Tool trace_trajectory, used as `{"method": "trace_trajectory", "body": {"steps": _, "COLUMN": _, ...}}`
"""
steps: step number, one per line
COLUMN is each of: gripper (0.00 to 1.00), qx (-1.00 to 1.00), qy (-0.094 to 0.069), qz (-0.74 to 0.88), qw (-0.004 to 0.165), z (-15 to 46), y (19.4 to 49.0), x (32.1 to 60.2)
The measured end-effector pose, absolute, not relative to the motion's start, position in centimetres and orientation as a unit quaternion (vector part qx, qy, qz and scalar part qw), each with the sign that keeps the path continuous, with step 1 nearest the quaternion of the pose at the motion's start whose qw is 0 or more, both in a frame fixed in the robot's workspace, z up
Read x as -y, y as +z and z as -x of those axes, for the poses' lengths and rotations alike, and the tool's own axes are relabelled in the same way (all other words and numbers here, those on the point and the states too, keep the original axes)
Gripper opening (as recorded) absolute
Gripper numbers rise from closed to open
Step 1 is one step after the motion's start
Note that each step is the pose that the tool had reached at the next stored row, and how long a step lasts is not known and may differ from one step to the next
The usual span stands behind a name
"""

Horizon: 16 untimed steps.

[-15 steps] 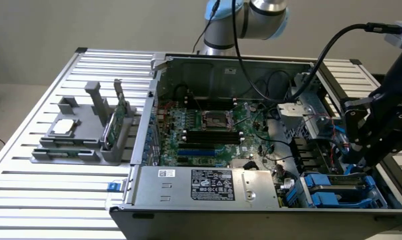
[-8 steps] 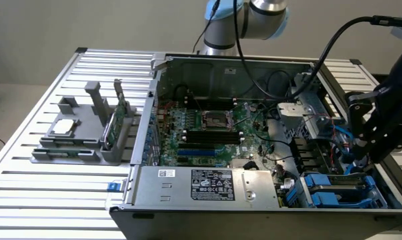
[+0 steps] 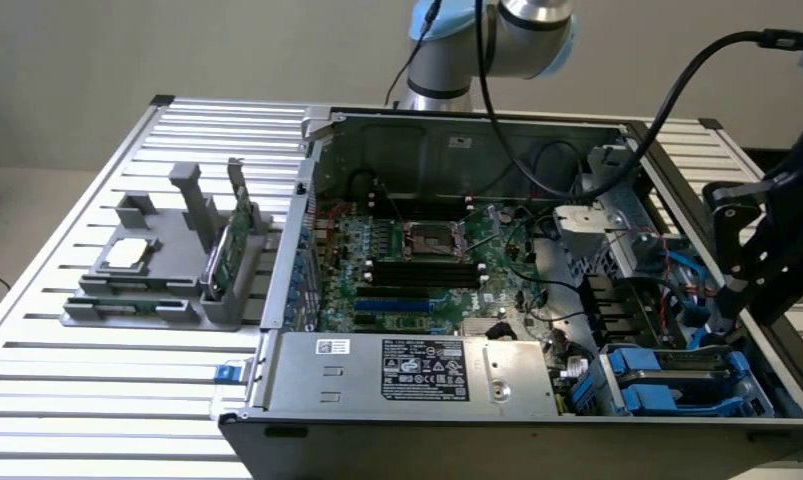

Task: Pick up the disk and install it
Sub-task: 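Insert the first disk wire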

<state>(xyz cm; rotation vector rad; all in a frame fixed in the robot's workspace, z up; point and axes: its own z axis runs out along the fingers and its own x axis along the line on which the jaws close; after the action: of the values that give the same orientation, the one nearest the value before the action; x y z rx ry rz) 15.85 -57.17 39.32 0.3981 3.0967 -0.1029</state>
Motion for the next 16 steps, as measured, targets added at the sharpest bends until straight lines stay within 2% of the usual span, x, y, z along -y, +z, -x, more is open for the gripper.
{"method": "trace_trajectory", "body": {"steps": 7, "gripper": 0.31, "qx": -0.987, "qy": -0.025, "qz": -0.161, "qw": 0.007, "z": -15.88, "y": 39.28, "x": 57.17}}
{"method": "trace_trajectory", "body": {"steps": 16, "gripper": 0.31, "qx": -0.974, "qy": -0.025, "qz": -0.226, "qw": 0.006, "z": -15.92, "y": 38.56, "x": 57.17}}
